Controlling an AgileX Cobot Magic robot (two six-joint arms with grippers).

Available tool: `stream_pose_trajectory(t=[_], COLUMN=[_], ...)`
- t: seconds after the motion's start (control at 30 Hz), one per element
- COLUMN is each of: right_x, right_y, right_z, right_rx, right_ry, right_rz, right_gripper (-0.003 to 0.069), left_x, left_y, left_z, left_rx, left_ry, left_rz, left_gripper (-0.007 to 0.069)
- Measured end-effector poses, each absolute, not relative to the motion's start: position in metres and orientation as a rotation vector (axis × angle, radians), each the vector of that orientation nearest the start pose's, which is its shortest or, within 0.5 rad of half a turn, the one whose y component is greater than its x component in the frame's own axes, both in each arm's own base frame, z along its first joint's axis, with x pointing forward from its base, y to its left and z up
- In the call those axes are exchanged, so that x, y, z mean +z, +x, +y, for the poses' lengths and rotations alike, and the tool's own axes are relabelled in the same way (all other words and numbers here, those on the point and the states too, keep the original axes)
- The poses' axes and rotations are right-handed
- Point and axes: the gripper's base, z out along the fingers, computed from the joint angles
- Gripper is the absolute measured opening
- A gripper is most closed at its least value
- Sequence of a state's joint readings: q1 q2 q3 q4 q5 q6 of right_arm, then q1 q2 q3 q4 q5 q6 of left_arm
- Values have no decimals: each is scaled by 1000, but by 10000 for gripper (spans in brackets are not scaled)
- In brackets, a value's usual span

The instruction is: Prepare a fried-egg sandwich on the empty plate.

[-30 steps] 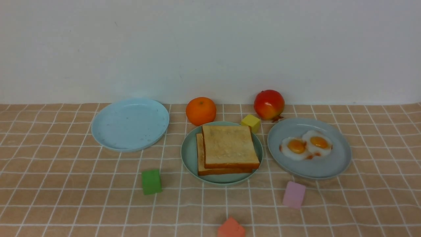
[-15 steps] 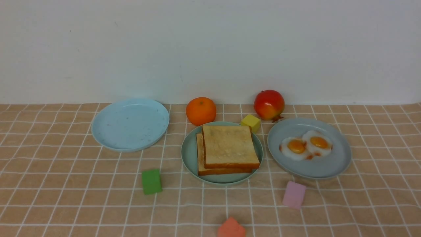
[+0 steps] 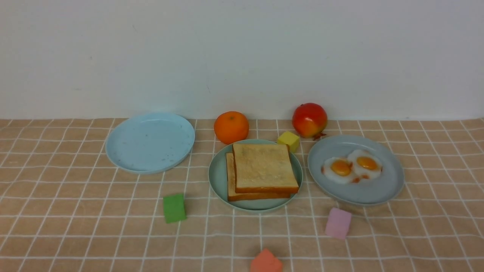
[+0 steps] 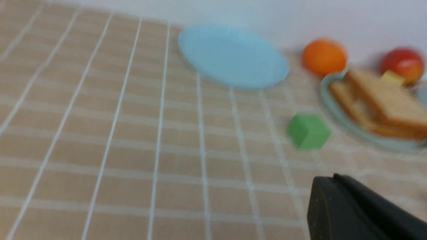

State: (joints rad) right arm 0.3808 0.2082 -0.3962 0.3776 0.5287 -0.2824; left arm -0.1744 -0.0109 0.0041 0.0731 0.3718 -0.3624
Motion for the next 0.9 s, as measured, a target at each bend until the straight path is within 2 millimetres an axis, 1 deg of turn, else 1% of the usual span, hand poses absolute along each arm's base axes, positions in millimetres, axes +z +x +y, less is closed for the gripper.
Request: stream_pose_trajectory(t=[0.07,0.1,0.17,0.23,0.53,0.9], right_x=[289,289,289,289,289,289], right_y=[44,44,44,44,44,44], right_z=[36,36,36,36,36,36], right_rx=[473,473,473,473,473,473], right_ry=[-433,-433,-432,-432,-432,-432], right_rz=[1760,1760,1759,1759,1759,1759], right_gripper=[147,148,149,152,165,183], left_x=[170,170,168,168,168,168], left_y=[52,52,52,52,52,52], left_z=[-6,-6,-4,-3,2,2], left_rx=[-264,-262,-174,-134,-59,-60], left_ry=[-119,-119,-36,-20,-138,-143], left_rz=[1895,1896,1906,1906,1900,1900], left_gripper=[-2,-2,-2,-2,3,6])
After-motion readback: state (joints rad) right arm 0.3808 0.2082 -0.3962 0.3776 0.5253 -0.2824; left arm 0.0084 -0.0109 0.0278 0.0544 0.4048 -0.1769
